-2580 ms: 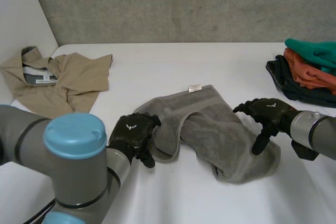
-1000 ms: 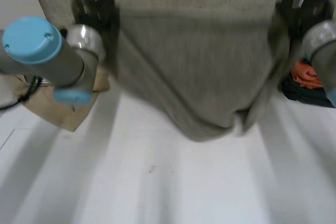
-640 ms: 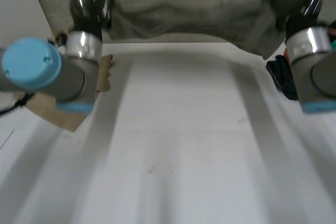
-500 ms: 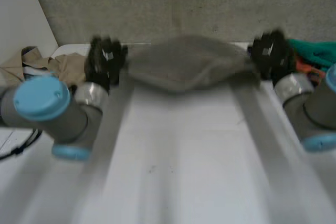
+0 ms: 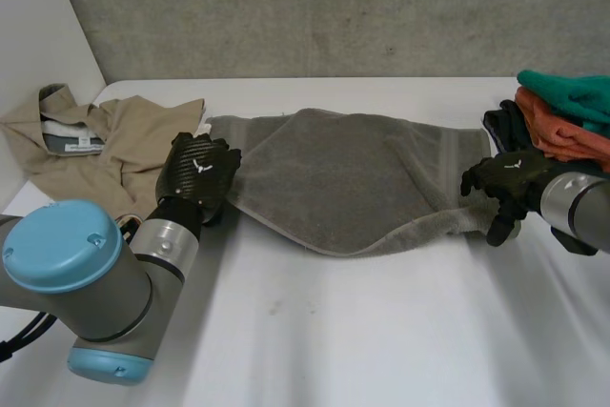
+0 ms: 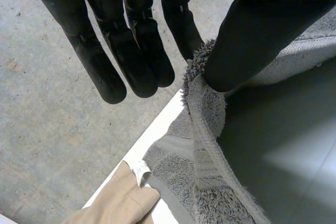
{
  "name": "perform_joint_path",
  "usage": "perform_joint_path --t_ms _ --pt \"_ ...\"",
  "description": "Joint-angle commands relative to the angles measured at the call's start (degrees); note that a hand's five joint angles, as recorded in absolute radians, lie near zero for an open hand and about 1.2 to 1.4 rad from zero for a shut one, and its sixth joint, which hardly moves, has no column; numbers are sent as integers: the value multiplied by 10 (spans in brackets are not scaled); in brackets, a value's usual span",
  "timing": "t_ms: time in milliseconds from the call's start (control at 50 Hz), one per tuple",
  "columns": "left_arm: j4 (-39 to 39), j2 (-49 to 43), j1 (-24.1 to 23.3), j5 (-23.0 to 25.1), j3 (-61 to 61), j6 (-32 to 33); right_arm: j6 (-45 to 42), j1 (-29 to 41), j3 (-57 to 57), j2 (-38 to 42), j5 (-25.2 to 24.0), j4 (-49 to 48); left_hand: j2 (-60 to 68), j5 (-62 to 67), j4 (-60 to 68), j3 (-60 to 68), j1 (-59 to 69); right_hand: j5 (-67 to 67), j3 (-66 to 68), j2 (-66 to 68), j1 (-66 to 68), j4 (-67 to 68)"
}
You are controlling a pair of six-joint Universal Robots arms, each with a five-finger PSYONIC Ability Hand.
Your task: Fold the laundry.
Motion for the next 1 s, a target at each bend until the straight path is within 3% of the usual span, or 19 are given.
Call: perform_joint_path --t_ms 20,380,400,480,500,640,740,800,840,880,1000 --pt "-1 2 1 0 0 -11 23 -4 -82 59 -2 48 114 144 112 116 141 30 7 10 1 12" --pt "0 0 16 7 4 -10 36 -3 -199 158 6 138 114 144 112 116 141 55 32 35 26 37" --pt "0 -1 18 8 4 -10 41 -2 -202 157 7 142 114 144 112 116 141 73 51 53 44 55" --pt "1 -7 24 9 11 -9 60 -4 -210 143 -1 151 114 144 112 116 141 379 356 359 350 361" --pt "1 -9 27 9 13 -9 61 -4 -209 134 0 152 114 144 112 116 141 521 499 501 492 503" --pt "1 -40 56 12 36 -8 56 -7 -176 101 -4 148 114 144 112 116 141 540 518 521 512 522" --pt "-1 -63 79 50 44 -9 57 -23 -108 59 -7 95 114 144 112 116 141 540 518 521 512 522" --pt "-4 -70 93 78 42 -9 61 -24 -53 45 -9 24 -12 19 -13 -9 15 540 518 521 512 522" --pt "-13 -73 105 105 41 -10 59 -24 -30 43 -9 -6 -234 -203 -235 -231 -206 540 518 521 512 522" --pt "-22 -74 114 119 41 -11 61 -26 -3 40 -9 -39 -342 -311 -343 -339 -315 540 518 521 512 522" --pt "-72 -72 139 134 47 -45 58 -26 17 41 -5 -65 -359 -328 -360 -356 -332 540 518 521 512 522"
